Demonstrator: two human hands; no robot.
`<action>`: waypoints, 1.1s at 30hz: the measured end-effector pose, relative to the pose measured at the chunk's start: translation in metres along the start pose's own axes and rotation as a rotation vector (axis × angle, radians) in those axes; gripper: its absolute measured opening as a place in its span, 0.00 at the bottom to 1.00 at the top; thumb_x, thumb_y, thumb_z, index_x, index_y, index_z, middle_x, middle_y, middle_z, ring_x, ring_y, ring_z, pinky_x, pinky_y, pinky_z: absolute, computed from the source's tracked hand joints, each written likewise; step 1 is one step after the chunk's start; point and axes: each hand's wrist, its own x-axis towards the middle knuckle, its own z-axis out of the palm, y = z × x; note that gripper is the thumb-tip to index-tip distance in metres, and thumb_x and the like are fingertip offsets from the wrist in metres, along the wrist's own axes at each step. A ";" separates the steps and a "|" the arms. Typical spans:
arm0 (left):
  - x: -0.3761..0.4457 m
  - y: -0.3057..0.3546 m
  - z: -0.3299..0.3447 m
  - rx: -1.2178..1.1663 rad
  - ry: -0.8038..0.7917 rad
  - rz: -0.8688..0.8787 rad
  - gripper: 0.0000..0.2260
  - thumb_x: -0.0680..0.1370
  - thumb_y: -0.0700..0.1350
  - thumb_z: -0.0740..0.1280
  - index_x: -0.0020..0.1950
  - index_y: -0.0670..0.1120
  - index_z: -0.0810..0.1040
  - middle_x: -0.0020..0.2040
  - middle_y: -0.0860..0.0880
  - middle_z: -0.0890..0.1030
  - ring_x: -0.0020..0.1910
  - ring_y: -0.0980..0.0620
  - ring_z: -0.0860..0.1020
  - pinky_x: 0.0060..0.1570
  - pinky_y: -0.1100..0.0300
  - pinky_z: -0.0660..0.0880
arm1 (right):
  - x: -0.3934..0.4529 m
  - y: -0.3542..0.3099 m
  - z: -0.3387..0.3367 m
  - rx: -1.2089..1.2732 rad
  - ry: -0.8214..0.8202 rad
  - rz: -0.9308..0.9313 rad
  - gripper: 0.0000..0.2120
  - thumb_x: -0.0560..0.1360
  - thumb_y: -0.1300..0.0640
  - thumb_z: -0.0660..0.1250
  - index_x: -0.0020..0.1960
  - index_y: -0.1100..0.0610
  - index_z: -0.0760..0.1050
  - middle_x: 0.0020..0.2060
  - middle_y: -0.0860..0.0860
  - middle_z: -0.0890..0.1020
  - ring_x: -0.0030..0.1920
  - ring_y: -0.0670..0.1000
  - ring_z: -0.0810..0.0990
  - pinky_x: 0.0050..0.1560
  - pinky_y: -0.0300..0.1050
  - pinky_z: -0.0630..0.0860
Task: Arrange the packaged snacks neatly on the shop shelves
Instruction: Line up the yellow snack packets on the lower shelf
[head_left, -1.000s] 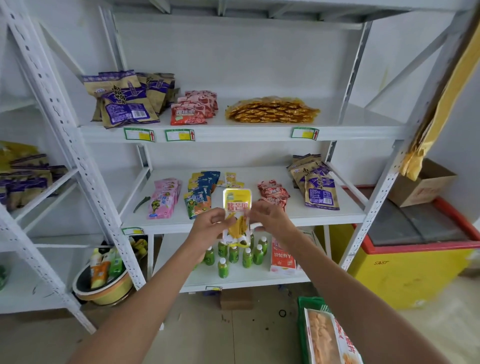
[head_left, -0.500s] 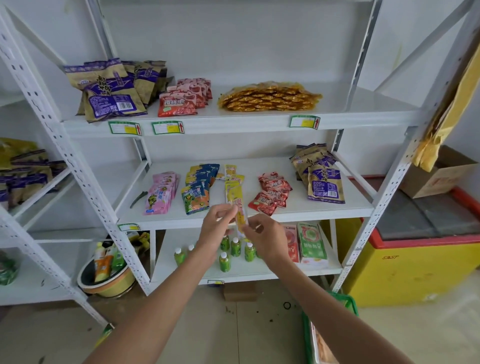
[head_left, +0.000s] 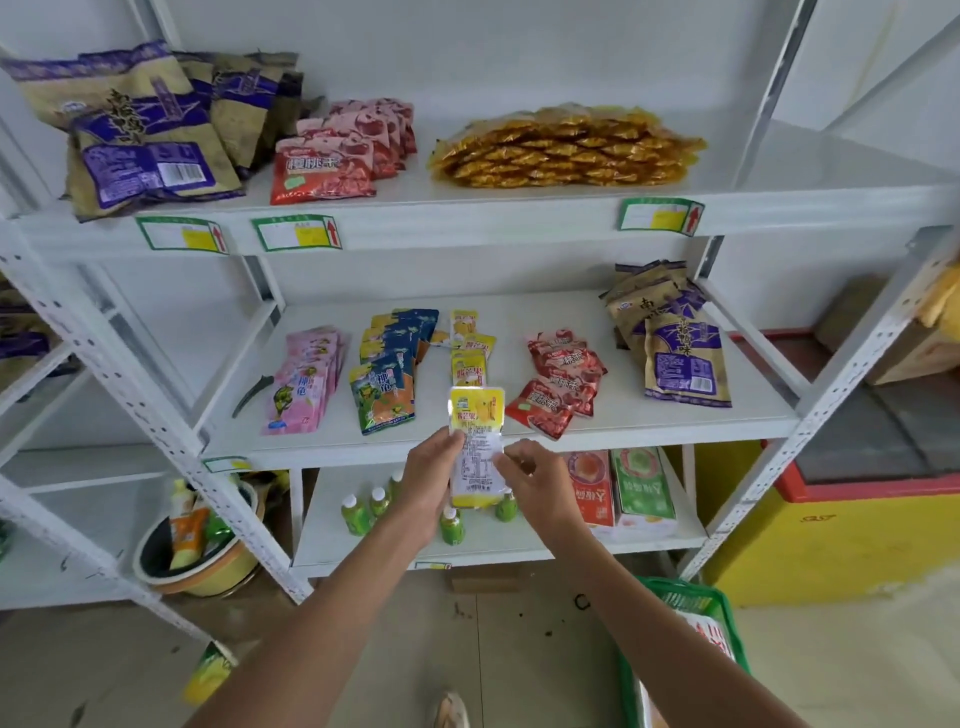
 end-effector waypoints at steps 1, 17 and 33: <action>0.013 -0.002 -0.002 0.048 0.047 0.039 0.07 0.85 0.47 0.66 0.59 0.48 0.82 0.52 0.46 0.87 0.53 0.46 0.85 0.47 0.56 0.78 | 0.010 0.002 0.005 0.021 0.019 0.039 0.10 0.81 0.55 0.71 0.42 0.55 0.77 0.31 0.45 0.78 0.30 0.42 0.73 0.34 0.38 0.70; 0.204 -0.023 -0.034 0.274 -0.058 0.125 0.04 0.80 0.48 0.74 0.52 0.48 0.85 0.46 0.51 0.87 0.46 0.53 0.85 0.49 0.48 0.82 | 0.154 0.033 0.080 -0.651 0.089 0.111 0.25 0.79 0.31 0.64 0.63 0.49 0.74 0.57 0.48 0.79 0.51 0.53 0.83 0.43 0.50 0.80; 0.235 -0.089 -0.037 0.740 0.110 0.606 0.19 0.78 0.59 0.70 0.68 0.57 0.79 0.52 0.54 0.75 0.47 0.57 0.79 0.42 0.58 0.79 | 0.316 0.041 0.057 -0.817 0.067 0.176 0.21 0.81 0.36 0.60 0.62 0.51 0.73 0.48 0.51 0.82 0.43 0.54 0.79 0.40 0.46 0.71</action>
